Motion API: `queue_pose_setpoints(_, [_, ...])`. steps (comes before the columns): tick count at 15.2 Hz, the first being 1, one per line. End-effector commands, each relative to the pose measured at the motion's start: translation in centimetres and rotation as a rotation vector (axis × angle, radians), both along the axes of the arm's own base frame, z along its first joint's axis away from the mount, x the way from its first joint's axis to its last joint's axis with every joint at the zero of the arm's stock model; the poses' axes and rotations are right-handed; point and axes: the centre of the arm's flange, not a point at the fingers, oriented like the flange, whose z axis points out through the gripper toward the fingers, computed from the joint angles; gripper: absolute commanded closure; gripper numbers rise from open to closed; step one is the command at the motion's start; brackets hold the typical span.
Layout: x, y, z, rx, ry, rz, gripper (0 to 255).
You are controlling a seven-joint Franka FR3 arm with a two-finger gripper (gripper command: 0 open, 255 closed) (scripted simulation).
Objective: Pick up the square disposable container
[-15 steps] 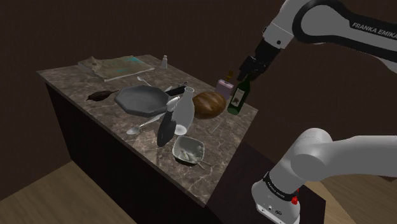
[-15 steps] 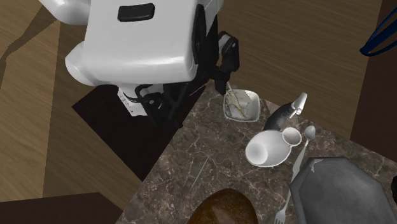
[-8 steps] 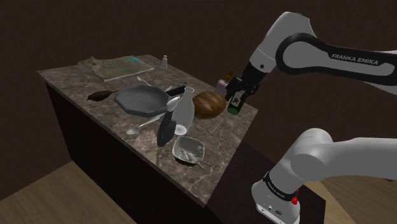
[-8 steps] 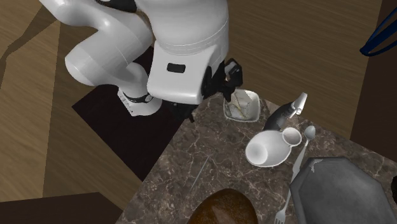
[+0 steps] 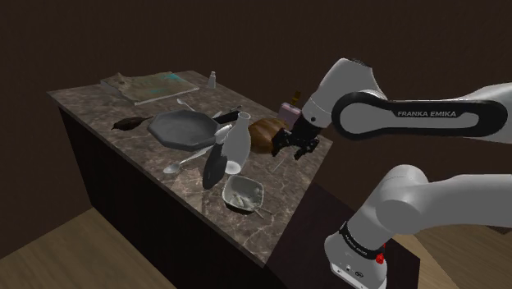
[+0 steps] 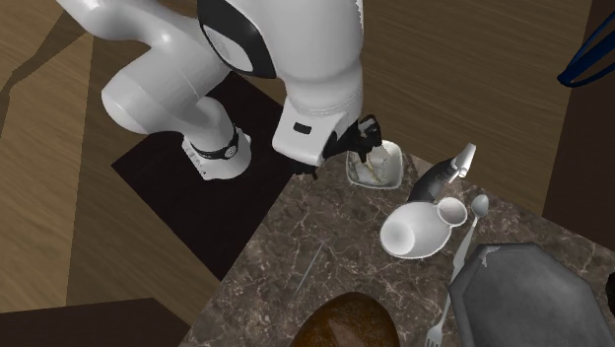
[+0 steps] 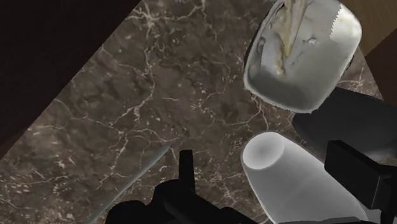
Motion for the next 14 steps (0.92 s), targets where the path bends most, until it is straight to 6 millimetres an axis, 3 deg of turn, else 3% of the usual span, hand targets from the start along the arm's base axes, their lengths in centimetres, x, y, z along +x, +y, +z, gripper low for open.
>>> queue_pose_setpoints(1, [0.0,1.3,-2.3,0.019,0.001,-0.053,0])
queue_pose_setpoints(8, [0.7,6.2,-9.9,0.08,0.01,-0.221,0])
queue_pose_setpoints(14, [0.8,6.3,-12.8,0.082,0.011,-0.225,0])
